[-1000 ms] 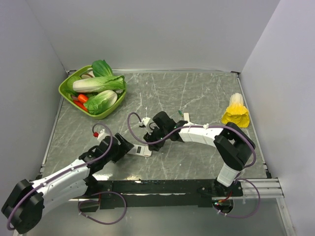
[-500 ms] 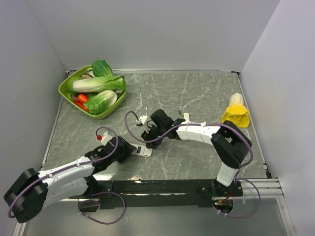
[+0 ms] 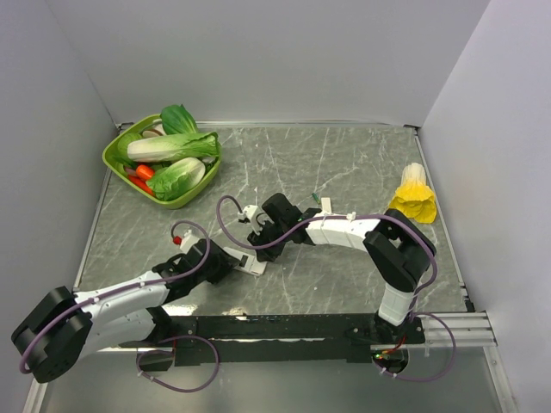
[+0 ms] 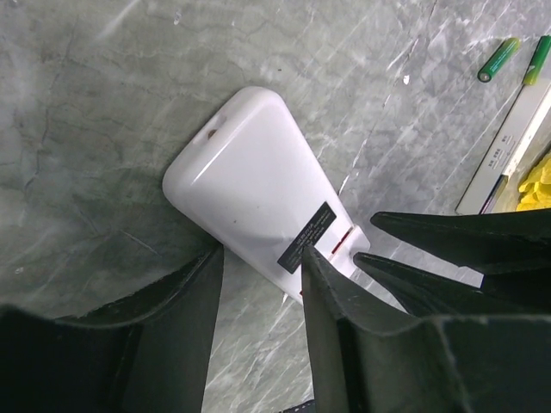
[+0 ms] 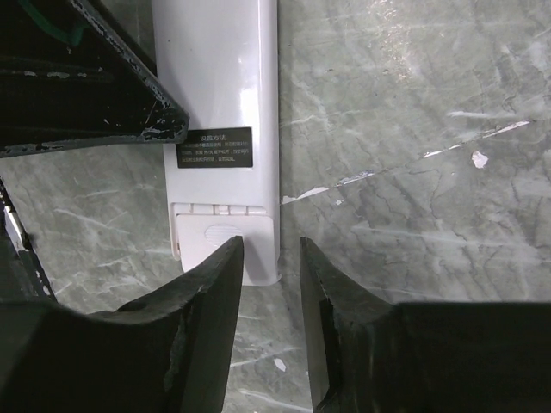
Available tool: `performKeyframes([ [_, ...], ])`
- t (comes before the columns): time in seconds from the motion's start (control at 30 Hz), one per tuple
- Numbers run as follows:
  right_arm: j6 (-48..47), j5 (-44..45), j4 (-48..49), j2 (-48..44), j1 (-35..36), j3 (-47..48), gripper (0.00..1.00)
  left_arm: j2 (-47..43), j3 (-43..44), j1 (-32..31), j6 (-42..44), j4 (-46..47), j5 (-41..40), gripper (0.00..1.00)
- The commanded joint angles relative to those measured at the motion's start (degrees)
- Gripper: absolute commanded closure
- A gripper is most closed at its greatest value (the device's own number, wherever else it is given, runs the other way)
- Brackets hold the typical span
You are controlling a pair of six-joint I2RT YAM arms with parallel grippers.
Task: Load the batteries into the remote control
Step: Load the battery cover into the remote control.
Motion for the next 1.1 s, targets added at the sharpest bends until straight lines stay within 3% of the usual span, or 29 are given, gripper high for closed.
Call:
performKeyframes([
  [0.0, 0.86, -1.35, 0.79, -1.10, 0.44, 0.70, 0.63, 1.37, -0.70, -0.29, -1.36, 0.94, 2.01, 0.54],
  [0.53, 6.39, 0.49, 1.14, -3.47, 1.85, -0.71, 0.78, 2.52, -2.10, -1.08, -4.08, 7.00, 5.26, 0.60],
  [1.07, 9.73, 3.48, 1.93, -4.53, 4.13, -1.41, 0.81, 5.41, -2.90, -2.31, -5.84, 13.33, 7.55, 0.67],
])
